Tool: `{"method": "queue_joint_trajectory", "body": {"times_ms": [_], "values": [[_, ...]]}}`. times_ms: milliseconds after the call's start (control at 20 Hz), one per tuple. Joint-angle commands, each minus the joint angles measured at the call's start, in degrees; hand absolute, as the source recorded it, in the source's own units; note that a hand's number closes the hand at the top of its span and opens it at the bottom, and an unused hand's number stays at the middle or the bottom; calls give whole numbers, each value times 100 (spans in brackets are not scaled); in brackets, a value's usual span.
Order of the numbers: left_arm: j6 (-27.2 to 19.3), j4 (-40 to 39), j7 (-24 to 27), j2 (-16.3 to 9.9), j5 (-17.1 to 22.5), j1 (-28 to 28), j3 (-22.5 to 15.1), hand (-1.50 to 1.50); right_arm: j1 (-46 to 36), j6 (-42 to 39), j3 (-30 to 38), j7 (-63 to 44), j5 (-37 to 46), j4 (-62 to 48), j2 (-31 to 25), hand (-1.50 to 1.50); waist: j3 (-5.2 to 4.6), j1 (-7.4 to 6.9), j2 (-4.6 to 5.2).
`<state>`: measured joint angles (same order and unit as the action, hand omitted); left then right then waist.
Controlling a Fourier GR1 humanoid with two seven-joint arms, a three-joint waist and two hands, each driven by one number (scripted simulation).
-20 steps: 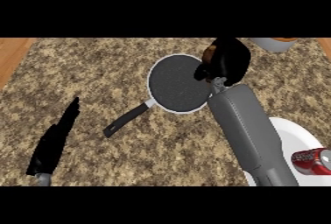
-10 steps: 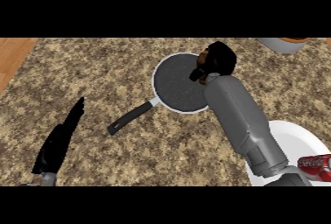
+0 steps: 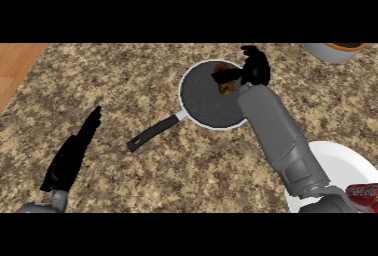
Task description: Pick the sweet potato from the plate and place it in the pan
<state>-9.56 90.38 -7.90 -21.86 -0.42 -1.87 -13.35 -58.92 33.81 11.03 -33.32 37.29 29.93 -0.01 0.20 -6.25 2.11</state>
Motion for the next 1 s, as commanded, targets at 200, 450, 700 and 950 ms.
{"method": "queue_joint_trajectory", "body": {"times_ms": [200,450,700,950], "values": [[-62,-198,208,55,-40,132,96,0,-89,1922,468,1295,-502,-42,1,-150,-10,114,-20],[27,-172,22,2,39,37,208,0,-97,2941,865,1621,-871,-62,1,-150,-11,256,-68],[-9,-161,177,-14,37,291,383,0,520,3024,1049,2326,-1370,482,-20,-150,-15,502,-167],[-57,-251,353,82,-50,685,427,0,2070,2573,345,2675,-1605,1863,0,-150,-22,735,-267]]}}
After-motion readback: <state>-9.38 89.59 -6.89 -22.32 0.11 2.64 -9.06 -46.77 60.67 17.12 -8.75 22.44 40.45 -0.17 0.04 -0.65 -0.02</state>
